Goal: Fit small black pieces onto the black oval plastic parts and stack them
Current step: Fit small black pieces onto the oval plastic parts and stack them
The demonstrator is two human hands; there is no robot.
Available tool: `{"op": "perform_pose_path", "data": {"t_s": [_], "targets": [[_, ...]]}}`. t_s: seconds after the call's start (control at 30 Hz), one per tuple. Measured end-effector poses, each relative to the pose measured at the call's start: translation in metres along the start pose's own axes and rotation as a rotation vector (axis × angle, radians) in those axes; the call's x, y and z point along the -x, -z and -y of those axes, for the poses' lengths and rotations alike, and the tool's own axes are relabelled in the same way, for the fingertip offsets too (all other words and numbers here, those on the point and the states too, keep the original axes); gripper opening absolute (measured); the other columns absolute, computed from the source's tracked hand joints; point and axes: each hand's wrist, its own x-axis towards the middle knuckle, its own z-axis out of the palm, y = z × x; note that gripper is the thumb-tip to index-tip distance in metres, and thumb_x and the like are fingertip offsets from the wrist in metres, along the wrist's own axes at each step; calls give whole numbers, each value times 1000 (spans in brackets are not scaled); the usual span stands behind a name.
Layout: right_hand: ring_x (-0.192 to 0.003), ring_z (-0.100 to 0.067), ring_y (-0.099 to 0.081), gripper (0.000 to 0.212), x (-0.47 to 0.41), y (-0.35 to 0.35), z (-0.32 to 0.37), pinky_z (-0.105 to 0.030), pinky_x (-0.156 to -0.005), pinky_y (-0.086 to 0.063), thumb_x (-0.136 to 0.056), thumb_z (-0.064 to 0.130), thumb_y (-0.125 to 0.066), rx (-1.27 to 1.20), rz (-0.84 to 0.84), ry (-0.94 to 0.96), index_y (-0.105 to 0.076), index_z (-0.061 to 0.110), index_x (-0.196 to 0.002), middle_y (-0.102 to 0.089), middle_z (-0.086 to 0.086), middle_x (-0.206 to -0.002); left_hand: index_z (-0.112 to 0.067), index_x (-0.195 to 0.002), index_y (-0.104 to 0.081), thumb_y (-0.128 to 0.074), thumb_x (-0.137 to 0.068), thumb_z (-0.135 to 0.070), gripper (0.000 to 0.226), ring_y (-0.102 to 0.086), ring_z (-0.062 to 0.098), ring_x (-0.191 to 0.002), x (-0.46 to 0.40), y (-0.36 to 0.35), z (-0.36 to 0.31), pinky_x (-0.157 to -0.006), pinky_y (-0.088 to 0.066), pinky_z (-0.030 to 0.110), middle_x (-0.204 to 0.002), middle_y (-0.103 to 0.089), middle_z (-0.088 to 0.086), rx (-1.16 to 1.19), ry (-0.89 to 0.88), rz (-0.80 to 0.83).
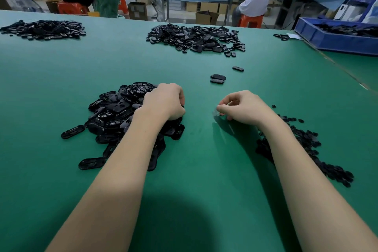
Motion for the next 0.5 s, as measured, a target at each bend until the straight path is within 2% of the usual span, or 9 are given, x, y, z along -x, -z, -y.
{"op": "perform_pose_path", "data": {"t_s": [0.1,0.2,0.3,0.37,0.43,0.5], "targets": [[-78,-3,-69,9,1,2,0,-22,-69,-47,-90,33,-68,-12,29,-1,-74,28,-86,-75,17,-74,-31,-97,-62,-59,-86,-18,17,-61,24,-104,-1,3,1,-89,-49,36,-110,-67,-2,18,-24,-29],[-70,1,-70,8,3,5,0,-23,-72,-47,-91,32,-68,-34,63,4,-74,27,-90,-76,17,-77,-33,-102,-57,-56,-88,-17,21,-60,24,-102,-1,3,-1,-79,-44,35,-104,-67,-4,19,-63,-46],[-69,-2,-72,8,4,8,-2,-27,-87,-53,-92,28,-68,-89,71,8,-74,23,-92,-78,13,-80,-37,-103,-57,-54,-90,-18,23,-61,20,-93,1,2,-7,-75,-42,33,-97,-68,-12,90,-110,-68],[-71,-7,-73,8,5,11,-1,-31,-92,-55,-93,27,-68,-114,79,8,-75,22,-93,-78,12,-83,-36,-101,-58,-56,-88,-17,23,-63,17,-87,2,0,-13,-78,-51,35,-91,-68,-13,201,-161,-57],[-71,-8,-71,8,7,15,-1,-33,-87,-57,-94,27,-68,-119,89,3,-75,23,-94,-79,10,-85,-35,-100,-58,-59,-87,-18,21,-64,15,-80,3,-5,-20,-82,-54,37,-88,-69,-12,279,-217,-53],[-71,-7,-70,8,9,21,-1,-29,-77,-57,-94,28,-67,-115,77,-15,-74,24,-95,-79,10,-86,-34,-100,-57,-61,-87,-20,19,-63,14,-76,2,-10,-28,-80,-54,34,-86,-69,-13,323,-259,-55]]}}
